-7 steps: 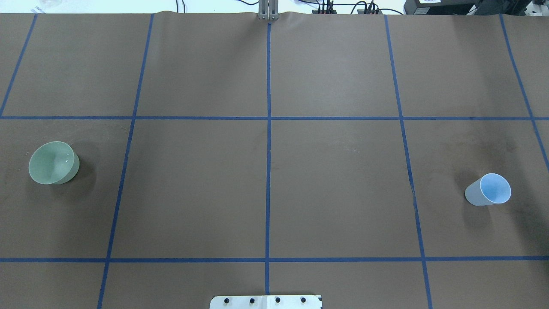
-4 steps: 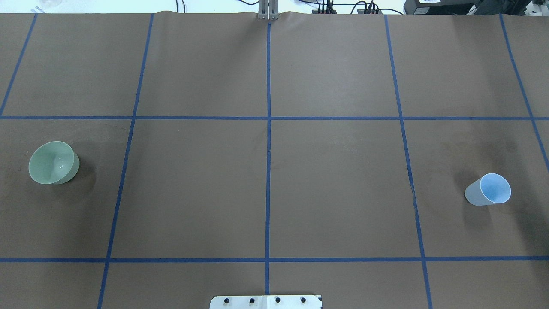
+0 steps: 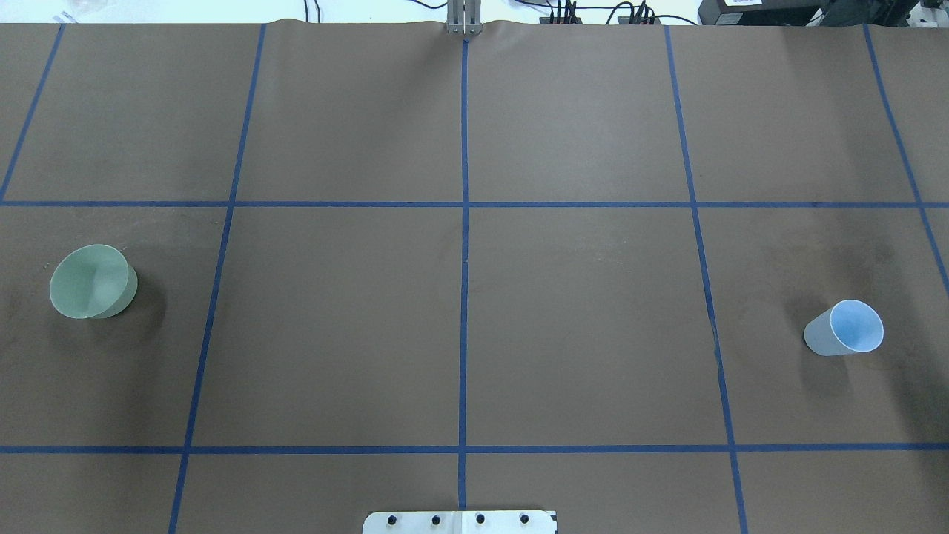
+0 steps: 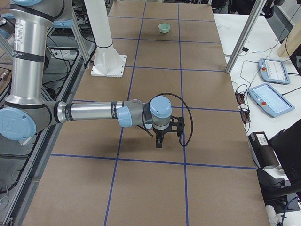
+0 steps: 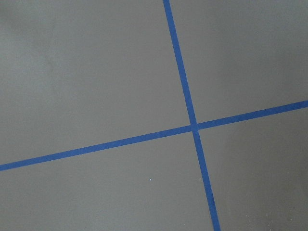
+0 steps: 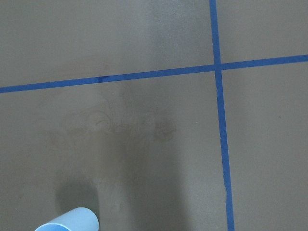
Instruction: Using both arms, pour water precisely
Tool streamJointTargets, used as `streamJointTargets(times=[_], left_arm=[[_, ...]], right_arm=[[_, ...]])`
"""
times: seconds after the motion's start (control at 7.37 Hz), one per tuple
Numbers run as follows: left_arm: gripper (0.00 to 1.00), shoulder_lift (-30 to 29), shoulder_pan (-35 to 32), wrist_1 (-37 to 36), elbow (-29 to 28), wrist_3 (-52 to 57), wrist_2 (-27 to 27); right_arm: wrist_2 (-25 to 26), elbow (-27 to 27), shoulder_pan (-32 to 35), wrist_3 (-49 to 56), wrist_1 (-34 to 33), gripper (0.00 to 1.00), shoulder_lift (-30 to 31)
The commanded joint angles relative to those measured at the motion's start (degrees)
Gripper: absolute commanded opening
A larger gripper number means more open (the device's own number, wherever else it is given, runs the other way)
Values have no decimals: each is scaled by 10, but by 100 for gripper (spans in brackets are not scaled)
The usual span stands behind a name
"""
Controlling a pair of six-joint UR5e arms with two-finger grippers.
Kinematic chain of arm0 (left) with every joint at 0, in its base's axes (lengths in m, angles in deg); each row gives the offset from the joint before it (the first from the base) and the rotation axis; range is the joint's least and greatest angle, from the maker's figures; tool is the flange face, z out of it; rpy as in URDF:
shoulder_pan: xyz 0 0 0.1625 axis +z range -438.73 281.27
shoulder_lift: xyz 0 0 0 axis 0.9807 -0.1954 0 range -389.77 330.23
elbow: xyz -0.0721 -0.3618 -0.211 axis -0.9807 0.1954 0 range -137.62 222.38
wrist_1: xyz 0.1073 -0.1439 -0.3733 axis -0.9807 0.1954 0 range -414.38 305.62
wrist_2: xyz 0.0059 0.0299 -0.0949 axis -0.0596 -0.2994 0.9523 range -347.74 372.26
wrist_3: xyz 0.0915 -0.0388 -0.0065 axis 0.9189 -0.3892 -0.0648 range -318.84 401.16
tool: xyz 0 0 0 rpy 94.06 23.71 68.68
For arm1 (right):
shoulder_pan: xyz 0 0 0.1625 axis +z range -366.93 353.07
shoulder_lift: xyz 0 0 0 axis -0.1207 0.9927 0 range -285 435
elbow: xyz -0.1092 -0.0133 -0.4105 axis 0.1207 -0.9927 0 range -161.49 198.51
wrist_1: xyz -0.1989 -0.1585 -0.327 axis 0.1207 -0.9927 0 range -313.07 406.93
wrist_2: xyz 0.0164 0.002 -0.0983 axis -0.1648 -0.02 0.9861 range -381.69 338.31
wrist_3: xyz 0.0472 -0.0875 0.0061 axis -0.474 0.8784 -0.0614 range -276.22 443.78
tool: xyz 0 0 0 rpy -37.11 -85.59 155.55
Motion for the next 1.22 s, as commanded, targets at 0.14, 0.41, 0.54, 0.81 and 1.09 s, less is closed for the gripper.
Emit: streamJointTargets(times=[0.14,0.41,0.54,0.81,1.09], left_arm=[[100,-2,17,-3,26,-71,-2],[100,1,19,-23,28,-71,-3],[100,1,19,-27,28,-71,-4],[100,0,18,-27,28,-71,-4],[100,-1,18,-28,28,-71,-4]], right_arm=[[42,4,-22,10,-45,99,0],[45,0,-26,10,-62,99,2],[45,3,-25,10,-75,99,2],[33,-4,-21,10,-77,99,-2],[27,-16,23,30,-77,99,-1]])
